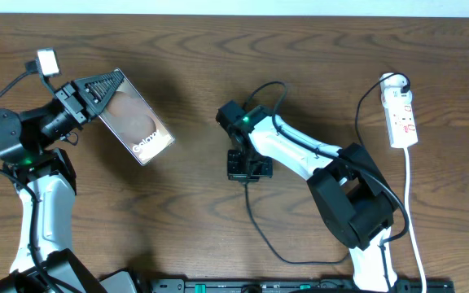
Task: Plug charger to phone and switch on socket
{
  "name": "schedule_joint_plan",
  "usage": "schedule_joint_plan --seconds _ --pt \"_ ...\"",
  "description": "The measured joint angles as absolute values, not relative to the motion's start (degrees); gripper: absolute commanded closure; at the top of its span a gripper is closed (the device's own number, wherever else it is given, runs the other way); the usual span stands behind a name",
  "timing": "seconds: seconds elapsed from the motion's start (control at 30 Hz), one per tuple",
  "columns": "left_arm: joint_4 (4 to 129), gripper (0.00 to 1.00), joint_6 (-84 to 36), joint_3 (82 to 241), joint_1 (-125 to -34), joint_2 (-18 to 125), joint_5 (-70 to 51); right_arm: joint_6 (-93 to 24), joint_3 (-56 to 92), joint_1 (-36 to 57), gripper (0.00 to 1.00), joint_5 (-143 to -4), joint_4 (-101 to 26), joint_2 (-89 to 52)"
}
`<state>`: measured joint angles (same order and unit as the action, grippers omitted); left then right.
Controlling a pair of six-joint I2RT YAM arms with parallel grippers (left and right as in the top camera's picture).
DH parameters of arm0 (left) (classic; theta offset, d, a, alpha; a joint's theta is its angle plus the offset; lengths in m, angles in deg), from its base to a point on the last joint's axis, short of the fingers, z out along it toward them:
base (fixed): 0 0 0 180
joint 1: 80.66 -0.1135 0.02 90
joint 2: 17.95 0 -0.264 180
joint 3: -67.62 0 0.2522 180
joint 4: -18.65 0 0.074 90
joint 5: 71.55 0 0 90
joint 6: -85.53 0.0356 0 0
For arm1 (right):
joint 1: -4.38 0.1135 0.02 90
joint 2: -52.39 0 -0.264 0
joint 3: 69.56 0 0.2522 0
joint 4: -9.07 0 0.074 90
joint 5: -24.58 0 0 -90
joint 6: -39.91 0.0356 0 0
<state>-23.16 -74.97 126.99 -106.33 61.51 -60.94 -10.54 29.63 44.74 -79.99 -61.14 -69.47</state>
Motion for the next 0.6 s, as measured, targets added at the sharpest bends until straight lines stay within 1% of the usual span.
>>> schedule_joint_plan --seconds 0.07,0.17,0.3,0.4,0.5,0.6 --pt "-23.2 0.93 -75.0 127.0 -106.3 61.5 -60.9 -13.9 29.5 44.7 0.99 -85.3 -59.0 -69.8" --pt "-23.2 0.93 -75.0 127.0 -106.3 61.5 -61.0 -21.6 29.4 44.4 0.99 -97.5 -55.5 -70.2" --pt "-23.2 0.92 -75.0 127.0 -106.3 61.5 -61.3 -33.4 29.3 43.3 0.99 -116.0 -51.9 -70.2" --pt "-23.2 0.92 -75.0 127.0 -106.3 61.5 -61.4 -44.5 29.3 41.9 0.98 -129.0 -51.1 -70.2" --pt "-23.2 0.92 -75.0 127.0 -106.3 61.5 -61.4 -53.8 29.3 40.8 0.99 -138.3 -50.9 -70.2" --pt "-23.2 0.92 -75.0 127.0 -106.3 61.5 -61.4 -61.1 29.3 40.1 0.98 -144.5 -50.8 -70.2"
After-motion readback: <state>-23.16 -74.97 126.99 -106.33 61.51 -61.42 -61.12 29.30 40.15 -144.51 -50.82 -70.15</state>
